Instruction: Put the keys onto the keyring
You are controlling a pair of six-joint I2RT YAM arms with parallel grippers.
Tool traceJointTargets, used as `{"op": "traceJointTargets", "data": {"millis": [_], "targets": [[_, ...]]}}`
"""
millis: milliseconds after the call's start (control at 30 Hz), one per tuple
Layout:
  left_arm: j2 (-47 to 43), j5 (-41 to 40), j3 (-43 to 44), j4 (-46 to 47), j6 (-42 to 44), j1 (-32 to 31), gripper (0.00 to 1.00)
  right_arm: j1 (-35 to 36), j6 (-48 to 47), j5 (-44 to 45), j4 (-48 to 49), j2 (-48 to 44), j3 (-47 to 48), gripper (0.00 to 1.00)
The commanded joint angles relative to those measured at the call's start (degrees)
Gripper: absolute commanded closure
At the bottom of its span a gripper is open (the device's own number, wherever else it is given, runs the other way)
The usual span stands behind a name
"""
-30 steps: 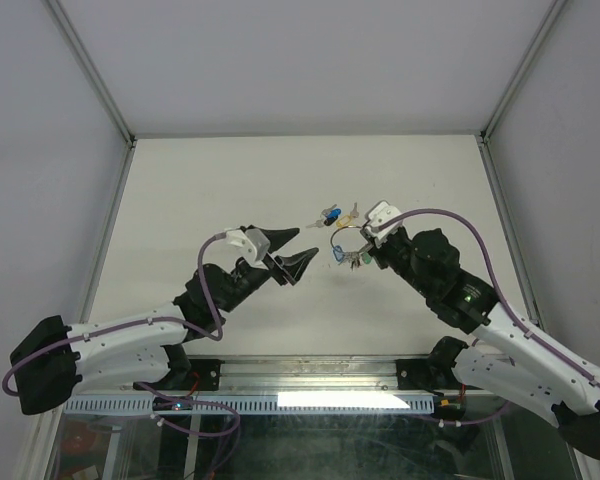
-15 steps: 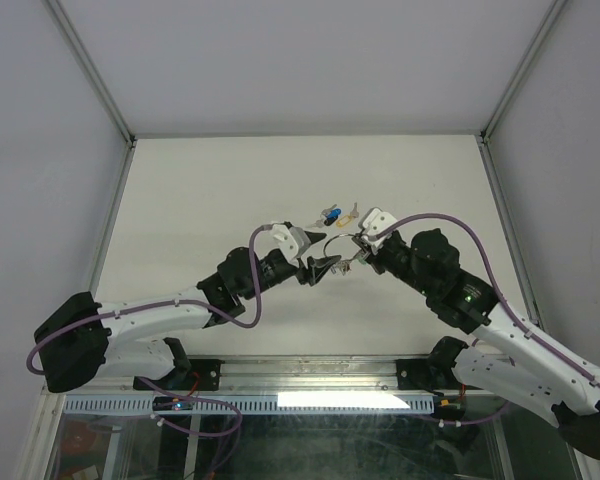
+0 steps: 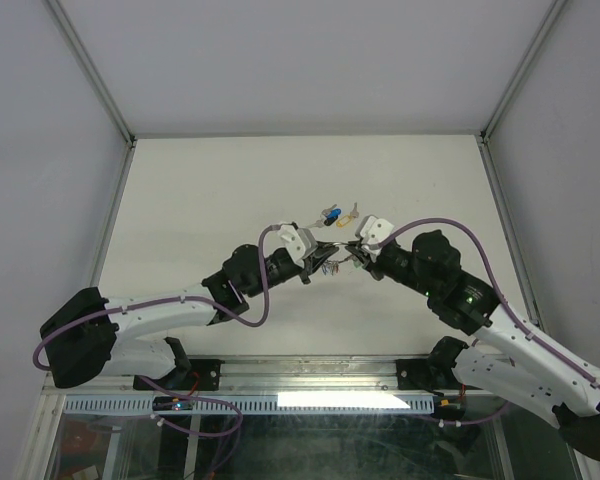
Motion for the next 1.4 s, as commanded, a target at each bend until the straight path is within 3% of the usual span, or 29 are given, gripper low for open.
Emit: {"op": "traceJointTargets", "data": {"millis": [0, 167, 400, 600, 933, 1367], "targets": [[-2.19, 0.20, -0.45, 2.05, 1.35, -0.23, 1.00, 0.01, 1.06, -1.55, 5.38, -2.12, 0.85, 0.91], [-4.50, 0.22, -3.08, 2.91, 2.06, -0.23, 1.00, 0.02, 2.10, -0.81, 3.85, -4.77, -0.01, 0.67], [-7.92, 1.54, -5.60, 2.69, 2.44, -0.23, 1.00, 0.02, 1.77, 1.19, 6.99, -12.04, -7.18, 0.56], [-10.51, 2.52, -3.68, -2.70, 1.76, -0.23, 1.00, 0.02, 2.20, -1.09, 10.66, -15.59, -12.98, 0.57], [-15.27, 5.79, 1.04, -13.31, -2.71, -0.24, 1.00, 2.11, 8.08, -3.46, 16.29, -16.95, -18.05, 0.71], [-20.59, 5.49, 7.73, -25.00, -1.44, -0.23, 1.00, 19.80, 8.40, -3.30, 26.80, -16.29, -23.53, 0.71]]}}
